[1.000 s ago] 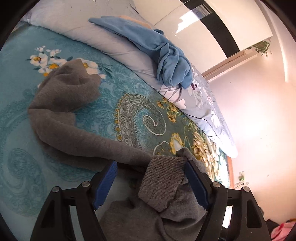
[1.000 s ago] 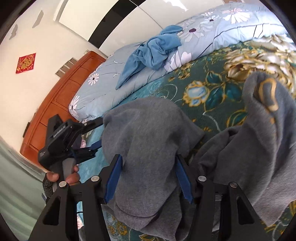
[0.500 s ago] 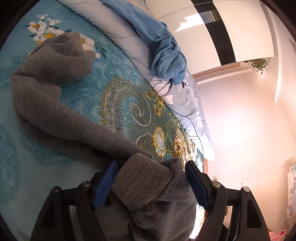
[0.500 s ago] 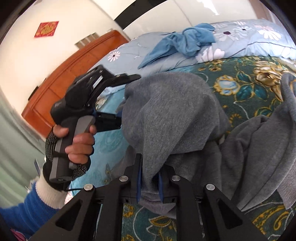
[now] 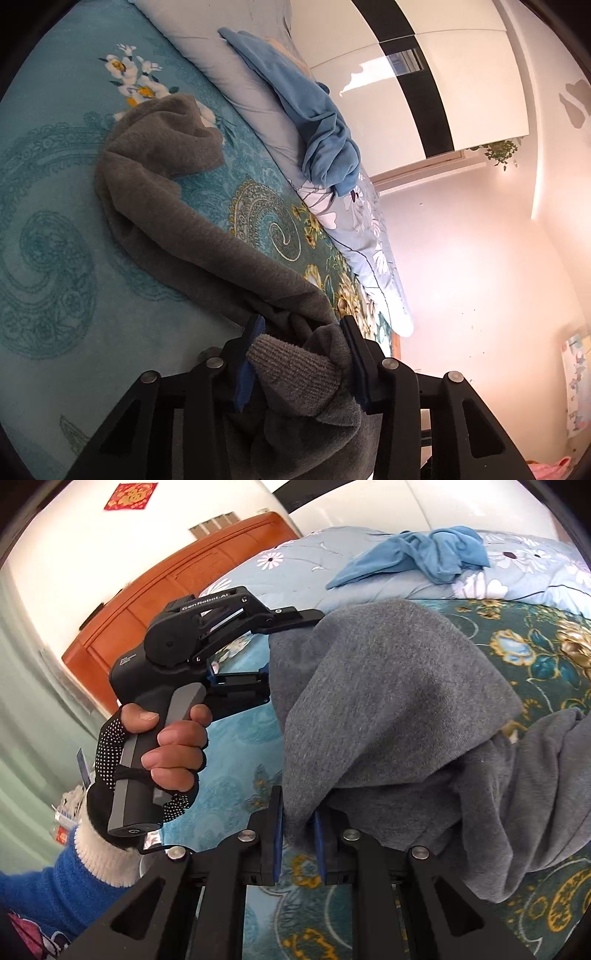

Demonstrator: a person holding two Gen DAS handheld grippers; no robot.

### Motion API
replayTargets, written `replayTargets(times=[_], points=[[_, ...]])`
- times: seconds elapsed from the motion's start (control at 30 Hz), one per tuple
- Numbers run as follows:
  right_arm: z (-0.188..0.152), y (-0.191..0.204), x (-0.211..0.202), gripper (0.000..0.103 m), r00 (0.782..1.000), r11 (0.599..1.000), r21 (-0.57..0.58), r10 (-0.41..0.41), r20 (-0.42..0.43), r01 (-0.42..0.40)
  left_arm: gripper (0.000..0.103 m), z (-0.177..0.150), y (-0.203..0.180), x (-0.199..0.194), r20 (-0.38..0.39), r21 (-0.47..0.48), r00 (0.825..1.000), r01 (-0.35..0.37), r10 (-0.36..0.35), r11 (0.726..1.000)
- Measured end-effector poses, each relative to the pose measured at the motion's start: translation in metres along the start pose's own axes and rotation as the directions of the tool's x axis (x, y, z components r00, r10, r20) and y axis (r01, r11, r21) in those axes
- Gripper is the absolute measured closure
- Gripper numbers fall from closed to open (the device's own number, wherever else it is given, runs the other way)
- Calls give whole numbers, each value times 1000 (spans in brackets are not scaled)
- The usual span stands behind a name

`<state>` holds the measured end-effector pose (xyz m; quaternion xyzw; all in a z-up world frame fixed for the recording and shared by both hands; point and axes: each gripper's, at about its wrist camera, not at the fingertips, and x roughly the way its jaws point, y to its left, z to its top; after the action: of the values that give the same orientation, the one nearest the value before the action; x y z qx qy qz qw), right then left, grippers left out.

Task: Fold clothes

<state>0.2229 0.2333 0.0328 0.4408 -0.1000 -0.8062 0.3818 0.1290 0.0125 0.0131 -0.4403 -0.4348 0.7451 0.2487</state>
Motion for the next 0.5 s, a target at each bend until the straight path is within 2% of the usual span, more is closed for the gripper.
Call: replayTargets(times=[0.13,0.27,0.37,0.5], points=[[-1,19,16,88,999,999,-28,39,-26,-40,61,-2,5,-35,74,14,997,30,-31,999],[8,44,45,90,993,993,-57,104,-48,-106,62,6,4,-86,186,70,982,22,-35,997],[19,70,74,90,987,984,-96,145,-71,-152,62,12,4,-133,291,114,957,-10,-24,993],[30,110,117,90,974,965,-154,197,-108,-212,62,18,22,-193,429,115,903,-93,35,989]])
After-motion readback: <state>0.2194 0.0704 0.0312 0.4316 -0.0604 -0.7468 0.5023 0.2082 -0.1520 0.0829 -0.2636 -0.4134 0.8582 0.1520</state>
